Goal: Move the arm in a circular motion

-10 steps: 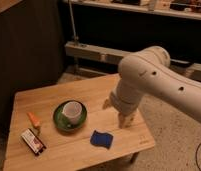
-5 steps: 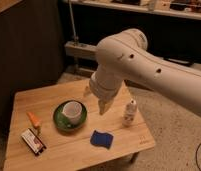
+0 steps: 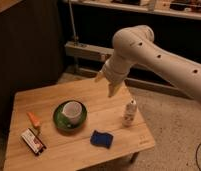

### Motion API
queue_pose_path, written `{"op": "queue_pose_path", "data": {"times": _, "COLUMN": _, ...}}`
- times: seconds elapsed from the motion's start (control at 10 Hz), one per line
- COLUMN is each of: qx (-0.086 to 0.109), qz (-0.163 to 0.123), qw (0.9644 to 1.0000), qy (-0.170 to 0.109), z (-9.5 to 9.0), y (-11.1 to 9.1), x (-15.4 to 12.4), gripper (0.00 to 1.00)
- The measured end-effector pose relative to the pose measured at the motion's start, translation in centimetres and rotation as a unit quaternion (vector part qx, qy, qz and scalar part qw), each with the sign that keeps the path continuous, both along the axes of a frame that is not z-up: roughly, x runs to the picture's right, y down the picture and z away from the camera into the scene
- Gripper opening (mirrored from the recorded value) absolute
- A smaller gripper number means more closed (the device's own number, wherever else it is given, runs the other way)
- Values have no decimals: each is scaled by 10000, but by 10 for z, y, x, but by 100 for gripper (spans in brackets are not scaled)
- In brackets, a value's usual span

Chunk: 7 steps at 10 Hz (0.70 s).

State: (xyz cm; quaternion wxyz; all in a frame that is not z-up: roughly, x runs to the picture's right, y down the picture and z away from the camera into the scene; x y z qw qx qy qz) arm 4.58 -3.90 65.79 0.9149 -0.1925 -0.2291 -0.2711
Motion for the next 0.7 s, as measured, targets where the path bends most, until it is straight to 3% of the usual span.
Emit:
{"op": "queue_pose_path", "data": {"times": 0.4, "qx": -199, "qz": 336, "qw": 9986, "qy": 366, "z": 90, "y": -34, "x": 55, "gripper": 60}}
{"op": "queue_pose_path", "data": {"times": 0.5, "qx": -277, "qz": 443, "qw": 9973, "qy": 507, "z": 110, "y": -35, "x": 72, "gripper": 60}}
{"op": "queue_pose_path", "data": {"times": 0.6, "qx": -440, "qz": 655, "qw": 9940, "qy": 764, "z": 144, "y": -27, "x": 109, "gripper": 60}}
{"op": "queue_pose_path", "data": {"times": 0.7, "qx": -519, "qz": 787, "qw": 9915, "qy": 898, "z": 157, "y": -21, "x": 132, "gripper": 60}}
